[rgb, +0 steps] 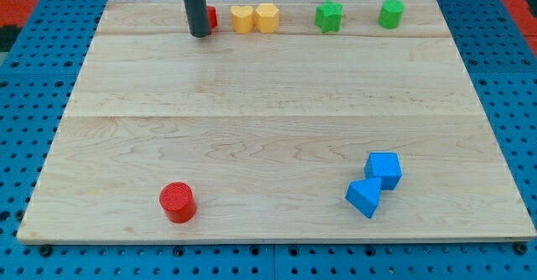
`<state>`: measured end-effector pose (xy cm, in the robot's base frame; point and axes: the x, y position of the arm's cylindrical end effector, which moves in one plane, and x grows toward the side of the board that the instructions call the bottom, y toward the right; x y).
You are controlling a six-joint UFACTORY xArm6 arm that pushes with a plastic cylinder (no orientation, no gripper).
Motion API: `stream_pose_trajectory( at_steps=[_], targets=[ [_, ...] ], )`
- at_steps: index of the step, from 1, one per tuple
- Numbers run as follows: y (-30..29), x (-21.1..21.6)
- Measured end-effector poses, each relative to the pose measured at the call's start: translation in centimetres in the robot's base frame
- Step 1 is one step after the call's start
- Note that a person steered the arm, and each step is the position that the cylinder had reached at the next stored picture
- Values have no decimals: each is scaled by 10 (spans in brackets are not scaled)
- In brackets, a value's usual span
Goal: Move the red circle to left side of the red star
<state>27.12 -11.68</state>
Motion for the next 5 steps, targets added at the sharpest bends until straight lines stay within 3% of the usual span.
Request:
stream_pose_trajectory(
  at_steps=[1,2,3,5],
  targets=[
    [33,65],
    [111,171],
    [129,260],
    [52,344]
  ],
)
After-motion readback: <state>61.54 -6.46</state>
